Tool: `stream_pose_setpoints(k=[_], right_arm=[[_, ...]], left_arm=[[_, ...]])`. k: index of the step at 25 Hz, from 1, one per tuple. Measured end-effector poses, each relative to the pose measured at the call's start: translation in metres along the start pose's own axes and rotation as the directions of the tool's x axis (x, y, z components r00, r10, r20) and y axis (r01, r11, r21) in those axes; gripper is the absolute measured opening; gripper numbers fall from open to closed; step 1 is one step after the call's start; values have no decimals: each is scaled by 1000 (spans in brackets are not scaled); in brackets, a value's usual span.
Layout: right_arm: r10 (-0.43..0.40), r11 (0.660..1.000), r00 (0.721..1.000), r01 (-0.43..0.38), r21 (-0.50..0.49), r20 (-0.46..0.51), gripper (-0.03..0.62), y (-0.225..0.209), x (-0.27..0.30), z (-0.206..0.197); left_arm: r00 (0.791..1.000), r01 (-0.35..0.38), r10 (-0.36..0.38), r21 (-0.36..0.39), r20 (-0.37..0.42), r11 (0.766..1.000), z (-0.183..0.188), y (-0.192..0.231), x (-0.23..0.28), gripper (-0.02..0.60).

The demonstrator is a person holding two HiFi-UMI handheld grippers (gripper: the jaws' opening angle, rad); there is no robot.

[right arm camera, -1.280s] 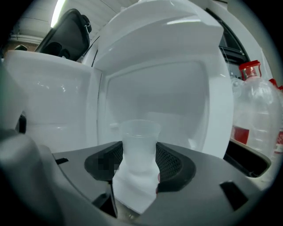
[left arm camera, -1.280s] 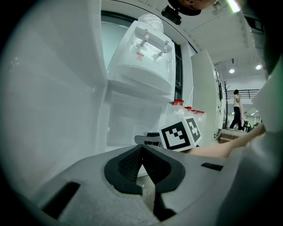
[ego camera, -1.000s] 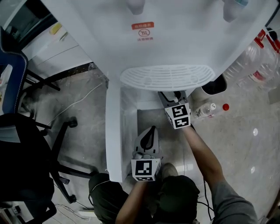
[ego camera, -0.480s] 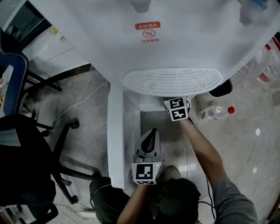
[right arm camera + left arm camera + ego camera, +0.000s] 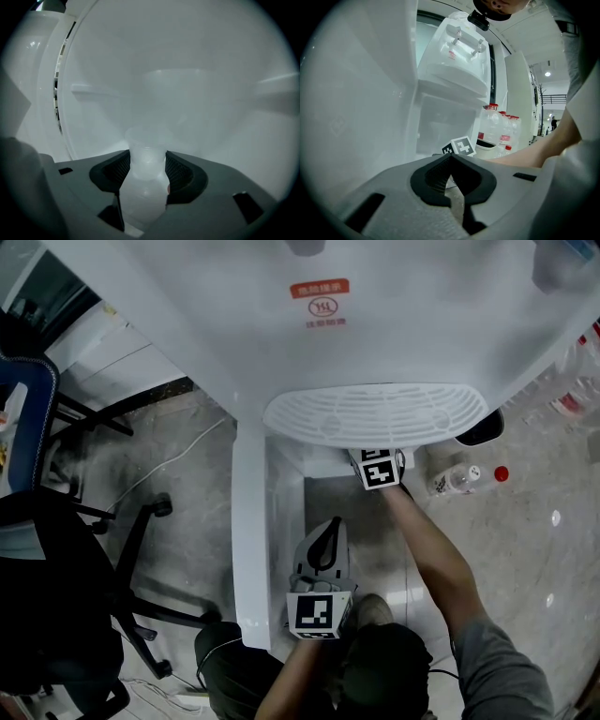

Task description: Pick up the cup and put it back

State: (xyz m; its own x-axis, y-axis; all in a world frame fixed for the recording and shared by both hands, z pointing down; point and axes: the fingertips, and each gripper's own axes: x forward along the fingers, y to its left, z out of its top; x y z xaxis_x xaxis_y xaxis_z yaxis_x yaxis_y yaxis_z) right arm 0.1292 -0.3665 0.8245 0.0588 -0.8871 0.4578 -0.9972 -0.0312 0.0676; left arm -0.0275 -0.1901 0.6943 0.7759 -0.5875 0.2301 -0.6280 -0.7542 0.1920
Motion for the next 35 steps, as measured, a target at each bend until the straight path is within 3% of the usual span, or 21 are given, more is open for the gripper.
stream_pose_setpoints(k=[5,8,20,29,35], right_arm=[[31,999,999,-30,25,-27,238,1,1,-6],[51,998,997,-49,38,-50,276,2,0,-11],[64,995,997,-67,74,41,275,14,-63,0],[10,995,984,-28,98,178,122,15,-142,26],[18,991,971,-49,124,239,64,30,-214,26]], left_arm=[[1000,6,-6,5,7,1000,-3,0,0,9],[1000,9,-9,-4,3,1000,-3,-1,0,9],[1000,30,-30,5,1,1000,-3,-5,-3,9],[997,69,-70,21,27,997,12,-21,-15,9],[996,78,-79,27,47,997,18,-26,-26,9]])
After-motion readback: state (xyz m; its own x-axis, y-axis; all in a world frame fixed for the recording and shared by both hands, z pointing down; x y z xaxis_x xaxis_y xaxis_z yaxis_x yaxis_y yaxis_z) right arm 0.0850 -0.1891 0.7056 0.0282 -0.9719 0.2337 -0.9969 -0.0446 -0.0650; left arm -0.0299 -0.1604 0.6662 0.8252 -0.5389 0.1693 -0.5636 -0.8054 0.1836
